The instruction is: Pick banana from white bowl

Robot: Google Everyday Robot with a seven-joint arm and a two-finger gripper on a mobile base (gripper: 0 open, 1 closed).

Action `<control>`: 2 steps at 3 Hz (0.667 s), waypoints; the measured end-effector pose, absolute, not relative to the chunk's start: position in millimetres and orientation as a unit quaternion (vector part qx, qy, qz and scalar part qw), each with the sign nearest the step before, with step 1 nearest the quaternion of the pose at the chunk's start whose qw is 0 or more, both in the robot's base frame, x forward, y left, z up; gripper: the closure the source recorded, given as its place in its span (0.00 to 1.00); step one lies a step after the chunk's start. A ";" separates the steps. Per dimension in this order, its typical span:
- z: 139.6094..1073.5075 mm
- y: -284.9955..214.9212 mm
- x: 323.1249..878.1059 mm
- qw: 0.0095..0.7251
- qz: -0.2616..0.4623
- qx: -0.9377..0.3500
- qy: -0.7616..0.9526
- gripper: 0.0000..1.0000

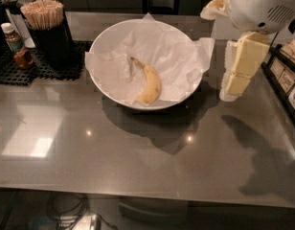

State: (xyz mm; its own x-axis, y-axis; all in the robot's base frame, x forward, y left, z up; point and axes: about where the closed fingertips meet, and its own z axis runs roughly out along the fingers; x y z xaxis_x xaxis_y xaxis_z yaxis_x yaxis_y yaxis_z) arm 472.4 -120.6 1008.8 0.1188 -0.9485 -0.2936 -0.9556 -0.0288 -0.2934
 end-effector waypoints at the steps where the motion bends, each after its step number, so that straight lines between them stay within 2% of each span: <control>1: 1024.4 -89.7 486.1 0.237 0.021 -0.737 0.632 0.00; 2: 1031.4 -63.8 503.2 0.264 0.035 -0.739 0.619 0.00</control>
Offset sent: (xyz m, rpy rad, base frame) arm 0.0530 0.0856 0.0251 0.1691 -0.0557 0.1317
